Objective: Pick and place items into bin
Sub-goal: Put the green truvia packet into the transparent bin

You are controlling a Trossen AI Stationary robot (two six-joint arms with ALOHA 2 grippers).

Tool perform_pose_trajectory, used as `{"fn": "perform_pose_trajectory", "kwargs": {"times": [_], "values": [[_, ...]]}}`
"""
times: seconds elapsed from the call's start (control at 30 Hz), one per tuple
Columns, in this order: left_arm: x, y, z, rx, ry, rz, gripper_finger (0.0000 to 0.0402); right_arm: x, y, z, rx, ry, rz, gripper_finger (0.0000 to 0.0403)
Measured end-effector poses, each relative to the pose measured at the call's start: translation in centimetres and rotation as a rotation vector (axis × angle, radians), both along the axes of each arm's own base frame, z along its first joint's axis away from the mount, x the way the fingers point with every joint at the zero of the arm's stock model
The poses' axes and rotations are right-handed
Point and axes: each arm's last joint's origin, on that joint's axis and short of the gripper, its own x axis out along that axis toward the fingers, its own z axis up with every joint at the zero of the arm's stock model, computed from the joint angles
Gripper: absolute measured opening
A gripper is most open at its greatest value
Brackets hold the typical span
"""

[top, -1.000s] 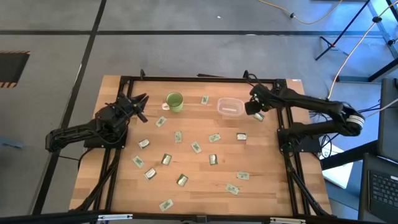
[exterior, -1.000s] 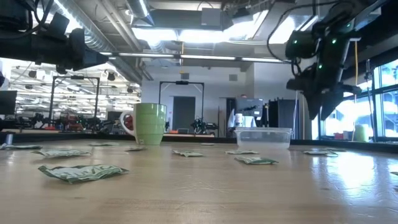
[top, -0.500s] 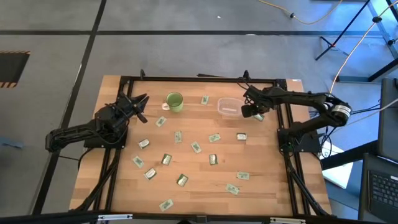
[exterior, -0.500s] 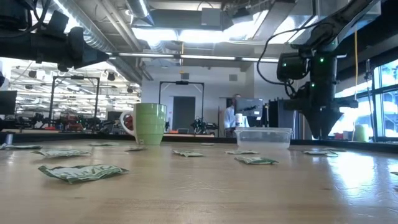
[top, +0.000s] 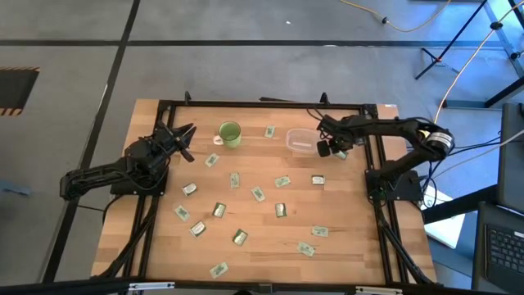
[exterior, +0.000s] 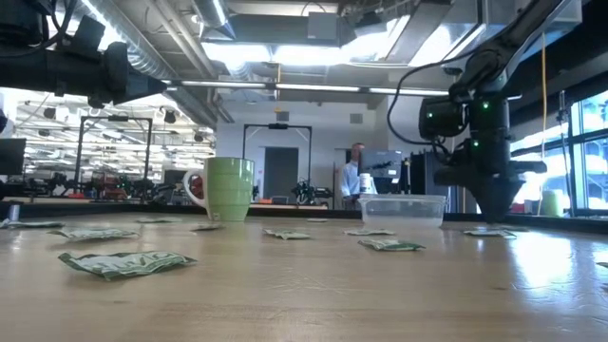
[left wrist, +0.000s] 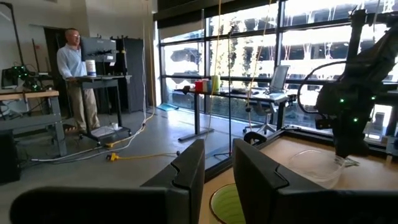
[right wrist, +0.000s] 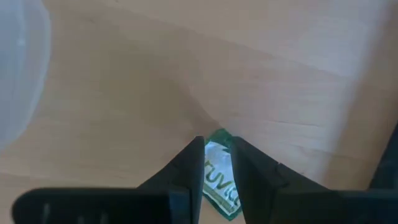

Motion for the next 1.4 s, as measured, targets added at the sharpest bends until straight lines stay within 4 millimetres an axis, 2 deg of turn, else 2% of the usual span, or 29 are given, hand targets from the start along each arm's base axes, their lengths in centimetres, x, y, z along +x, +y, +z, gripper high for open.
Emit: {"fn": "perform_pose_trajectory", "kwargs": {"times": [0.37,0.67,1.07,1.23,1.4], "values": [[0.0,0.0,0.0,0.0,0.001,0.0,0.0077,0.1,-0.5,-1.6,0.066,0.057,-0.025,0.0083],[0.0,0.0,0.0,-0.001,0.003,0.0,0.0077,0.0,-0.7,-1.8,0.093,0.043,-0.042,0.0079],[0.0,0.0,0.0,0.004,0.009,0.002,0.0077,0.0,-0.8,-1.7,0.085,0.049,-0.018,0.0005],[0.0,0.0,0.0,0.005,0.009,0.002,0.0077,-0.2,-0.8,-0.5,0.064,0.047,0.012,0.0004],[0.0,0.0,0.0,0.004,0.009,0.009,0.0077,0.3,-1.1,2.7,-0.03,-0.063,0.019,0.0004]]}}
